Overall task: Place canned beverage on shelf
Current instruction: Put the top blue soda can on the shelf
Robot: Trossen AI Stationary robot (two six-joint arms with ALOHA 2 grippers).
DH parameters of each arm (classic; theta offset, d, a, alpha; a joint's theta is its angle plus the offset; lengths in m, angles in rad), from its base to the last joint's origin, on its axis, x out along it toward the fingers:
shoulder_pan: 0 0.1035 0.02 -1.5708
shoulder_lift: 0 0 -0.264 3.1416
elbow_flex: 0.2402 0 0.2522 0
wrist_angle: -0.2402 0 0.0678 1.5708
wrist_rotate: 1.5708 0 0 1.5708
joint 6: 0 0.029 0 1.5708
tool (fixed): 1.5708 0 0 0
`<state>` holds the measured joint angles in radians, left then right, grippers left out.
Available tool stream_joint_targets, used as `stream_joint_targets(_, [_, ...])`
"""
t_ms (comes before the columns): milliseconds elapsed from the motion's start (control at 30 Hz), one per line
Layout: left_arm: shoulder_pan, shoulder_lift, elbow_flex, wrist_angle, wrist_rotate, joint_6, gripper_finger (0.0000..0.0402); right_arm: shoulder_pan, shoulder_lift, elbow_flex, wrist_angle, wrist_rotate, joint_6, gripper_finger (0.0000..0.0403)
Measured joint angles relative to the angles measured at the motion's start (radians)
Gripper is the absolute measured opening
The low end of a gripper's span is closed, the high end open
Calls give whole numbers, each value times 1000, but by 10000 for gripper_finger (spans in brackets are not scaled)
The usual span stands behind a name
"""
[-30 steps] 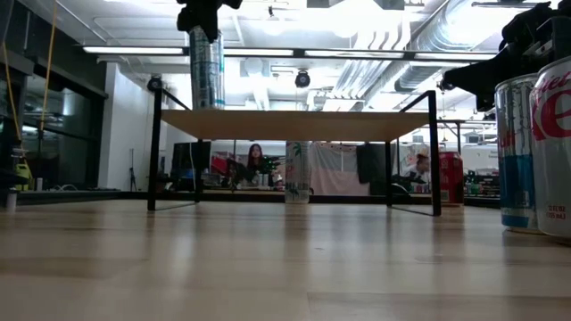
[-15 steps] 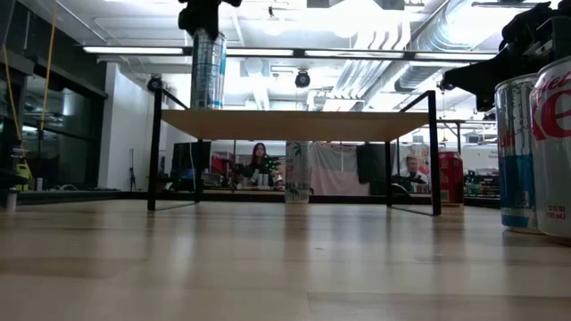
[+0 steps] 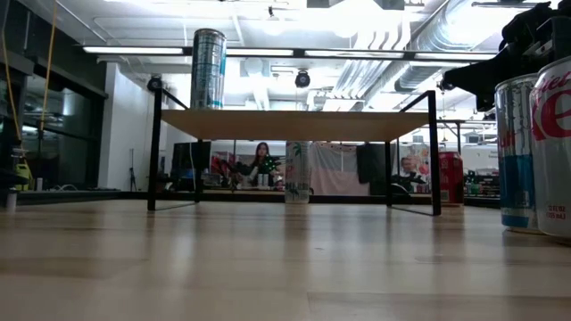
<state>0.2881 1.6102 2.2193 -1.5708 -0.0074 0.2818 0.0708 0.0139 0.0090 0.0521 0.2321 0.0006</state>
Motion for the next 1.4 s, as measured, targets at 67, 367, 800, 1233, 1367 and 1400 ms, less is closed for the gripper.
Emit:
stream_joint_targets(67, [-16,-18,-23,-2,-2,119,250,0,0,0,0,0,0,0])
stream_joint_targets(367, [-90,-28,-92,0,-85,527,250,0,0,0,0,0,0,0])
stream_joint_targets(800, [-107,-25,-269,30,-170,697,250,0,0,0,0,0,0,0])
stream_joint_targets(1233, [-70,-20,-276,73,-100,744,250,0,0,0,0,0,0,0])
stream_joint_targets(1367, [-43,-20,-276,73,-71,742,250,0,0,0,0,0,0,0])
stream_joint_targets(1400, [-35,-20,-276,73,-55,742,250,0,0,0,0,0,0,0])
